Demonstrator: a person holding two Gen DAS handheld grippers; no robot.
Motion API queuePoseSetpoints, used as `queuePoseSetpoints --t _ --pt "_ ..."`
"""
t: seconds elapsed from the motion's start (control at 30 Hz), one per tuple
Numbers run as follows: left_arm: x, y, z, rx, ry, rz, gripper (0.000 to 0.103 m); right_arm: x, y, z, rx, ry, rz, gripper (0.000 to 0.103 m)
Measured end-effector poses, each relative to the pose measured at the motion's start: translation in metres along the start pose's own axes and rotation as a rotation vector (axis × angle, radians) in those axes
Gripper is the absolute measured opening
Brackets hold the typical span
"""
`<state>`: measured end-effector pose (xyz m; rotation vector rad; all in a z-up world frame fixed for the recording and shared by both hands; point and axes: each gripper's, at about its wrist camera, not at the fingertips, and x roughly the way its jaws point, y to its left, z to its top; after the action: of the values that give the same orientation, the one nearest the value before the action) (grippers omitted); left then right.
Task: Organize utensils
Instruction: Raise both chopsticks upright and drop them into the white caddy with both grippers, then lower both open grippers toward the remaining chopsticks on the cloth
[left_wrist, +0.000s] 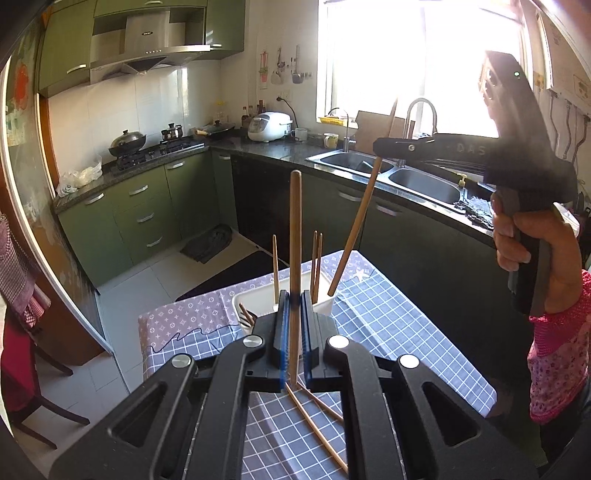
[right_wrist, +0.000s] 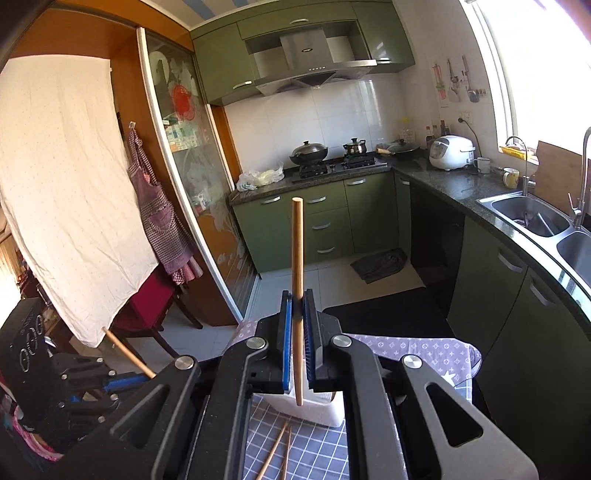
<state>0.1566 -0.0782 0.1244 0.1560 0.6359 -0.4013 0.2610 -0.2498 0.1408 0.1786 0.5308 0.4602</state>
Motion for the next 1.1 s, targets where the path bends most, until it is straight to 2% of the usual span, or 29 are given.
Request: queuePoseSetpoints --t 0.17,0.33,0.47,0.57,0.77,0.97,1.1 --pt "-0.002 0.002 0.020 -0.010 -0.050 0.018 0.006 0.035 -0.014 0.003 0.001 0.038 -0.055 0.007" --pt "0.000 0.009 0.040 -0.030 -0.093 0.036 0.006 0.081 -0.022 -0.028 -0.030 0.139 -0.092 0.007" --pt "0.008 0.014 0.052 -0.047 -0.108 0.051 0.006 0.097 -0.022 -0.052 -0.047 0.177 -0.088 0.009" --pt "0.022 0.019 0.057 -0.064 -0.099 0.059 0.006 0.091 -0.020 -0.063 -0.050 0.173 -0.069 0.010" --pt "0.047 0.025 0.057 -0.083 -0.070 0.063 0.006 0.050 -0.011 -0.088 -0.078 0.145 -0.029 0.010" --pt "0.073 0.030 0.049 -0.098 -0.038 0.068 0.006 0.025 -0.016 -0.130 -0.073 0.186 -0.005 0.010" --pt "0.091 0.033 0.038 -0.105 0.023 0.070 0.006 0.017 -0.023 -0.152 -0.064 0.216 -0.008 0.010"
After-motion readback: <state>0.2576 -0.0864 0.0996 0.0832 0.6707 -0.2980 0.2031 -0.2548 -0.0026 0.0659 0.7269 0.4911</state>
